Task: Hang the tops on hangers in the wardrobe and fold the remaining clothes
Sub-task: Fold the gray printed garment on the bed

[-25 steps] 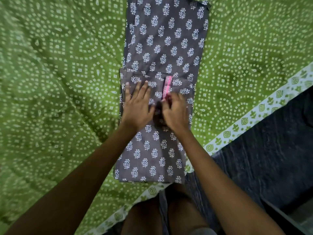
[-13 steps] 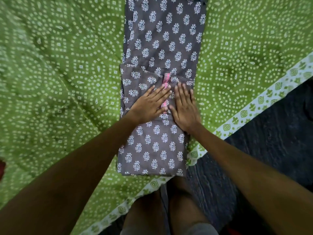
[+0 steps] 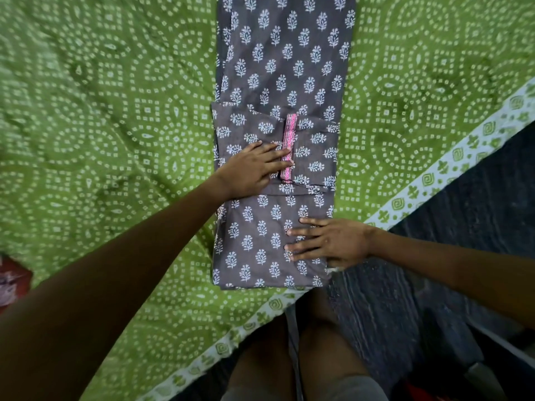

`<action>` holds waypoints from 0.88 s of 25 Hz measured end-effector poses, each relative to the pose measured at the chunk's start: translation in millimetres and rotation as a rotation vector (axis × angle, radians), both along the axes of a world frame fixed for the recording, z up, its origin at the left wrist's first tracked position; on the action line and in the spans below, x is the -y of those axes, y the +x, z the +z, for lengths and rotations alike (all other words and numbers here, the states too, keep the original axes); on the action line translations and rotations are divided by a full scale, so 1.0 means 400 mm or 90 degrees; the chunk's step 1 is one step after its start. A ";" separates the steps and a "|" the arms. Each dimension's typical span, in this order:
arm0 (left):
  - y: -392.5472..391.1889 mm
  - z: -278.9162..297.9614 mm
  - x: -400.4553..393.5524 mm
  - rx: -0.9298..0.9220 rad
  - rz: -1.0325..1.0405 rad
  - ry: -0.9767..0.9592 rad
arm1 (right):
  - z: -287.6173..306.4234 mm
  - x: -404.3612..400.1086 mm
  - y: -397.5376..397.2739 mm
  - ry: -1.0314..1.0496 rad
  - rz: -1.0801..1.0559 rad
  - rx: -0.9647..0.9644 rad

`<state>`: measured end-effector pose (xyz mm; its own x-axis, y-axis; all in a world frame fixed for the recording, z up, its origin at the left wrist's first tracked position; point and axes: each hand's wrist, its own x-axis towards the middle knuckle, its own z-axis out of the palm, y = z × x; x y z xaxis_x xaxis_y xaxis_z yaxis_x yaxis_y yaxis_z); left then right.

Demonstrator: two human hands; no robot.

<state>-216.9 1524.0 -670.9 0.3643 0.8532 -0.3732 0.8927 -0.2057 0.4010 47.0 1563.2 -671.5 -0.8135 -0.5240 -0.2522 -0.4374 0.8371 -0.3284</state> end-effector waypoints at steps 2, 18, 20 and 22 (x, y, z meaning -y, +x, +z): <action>0.006 0.009 -0.010 0.023 0.024 -0.013 | 0.025 0.025 -0.039 -0.036 -0.083 0.045; -0.024 0.047 0.055 0.598 0.990 0.017 | 0.068 -0.099 -0.148 -0.857 -1.456 -0.034; 0.006 0.031 0.073 0.585 1.015 0.062 | 0.072 -0.088 -0.162 -0.782 -1.465 -0.109; 0.025 0.036 0.109 0.514 1.063 0.092 | 0.077 -0.053 -0.154 -0.702 -1.431 -0.098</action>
<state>-206.8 1480.3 -656.5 -0.7507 0.4748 -0.4594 -0.1933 0.5070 0.8400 -14.7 1584.3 -640.8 -0.0693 0.8492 -0.5235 0.3580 -0.4687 -0.8076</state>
